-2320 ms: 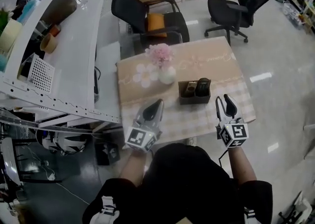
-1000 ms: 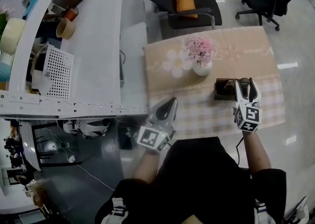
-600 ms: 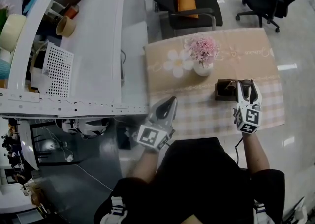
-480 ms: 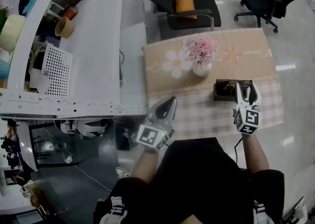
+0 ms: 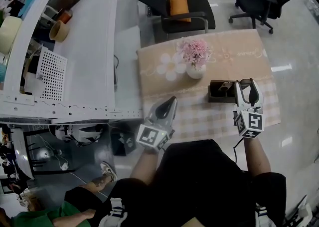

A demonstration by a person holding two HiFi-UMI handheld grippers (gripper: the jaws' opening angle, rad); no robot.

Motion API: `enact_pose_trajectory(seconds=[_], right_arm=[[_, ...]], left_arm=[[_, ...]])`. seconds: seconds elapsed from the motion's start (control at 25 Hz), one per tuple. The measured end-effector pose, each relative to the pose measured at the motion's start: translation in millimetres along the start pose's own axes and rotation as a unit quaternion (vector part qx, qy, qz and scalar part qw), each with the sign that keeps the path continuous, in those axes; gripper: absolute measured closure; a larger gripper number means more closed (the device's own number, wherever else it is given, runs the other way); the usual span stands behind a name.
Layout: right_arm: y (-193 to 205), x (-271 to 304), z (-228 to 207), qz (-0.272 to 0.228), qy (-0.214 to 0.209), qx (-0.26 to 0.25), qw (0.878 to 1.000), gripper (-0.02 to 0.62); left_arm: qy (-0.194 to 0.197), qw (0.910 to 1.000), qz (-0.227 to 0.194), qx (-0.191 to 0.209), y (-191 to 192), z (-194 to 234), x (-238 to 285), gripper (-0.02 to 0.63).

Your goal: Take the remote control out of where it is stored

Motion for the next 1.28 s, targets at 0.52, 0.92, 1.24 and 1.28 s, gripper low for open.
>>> enact_pose_trajectory(seconds=[0.52,0.92,1.24,1.28], right_arm=[[-38,-31,-11,-0.062,-0.008,0.032,0.998,0.354],[-46,-68,-32,-0.067,0.011,-0.005,0.998,0.354],[-20,-78,-28,0.011,-0.047,-0.052,0.997,0.354],[-19,-77,-22,0.019,-0.059,-0.064,0.996,0.354]], left_arm=[[0.036,0.9993,-0.010,-0.006,1,-15,21,0.604],[0.076,0.9969,-0.014,-0.008,0,-33,41,0.604],[0.089,0.9959,-0.012,-0.011,0,-42,49,0.604],[0.086,0.9962,-0.012,-0.010,0,-42,48,0.604]])
Point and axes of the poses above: the fingertips, and each gripper's own axes: x forward along the fingers, z to its left, y out of its underside, the point moved 9 cm from there along -x, backward along the fingers, and after that the axes turned 10 degrees about x, right-handed, at the moved point
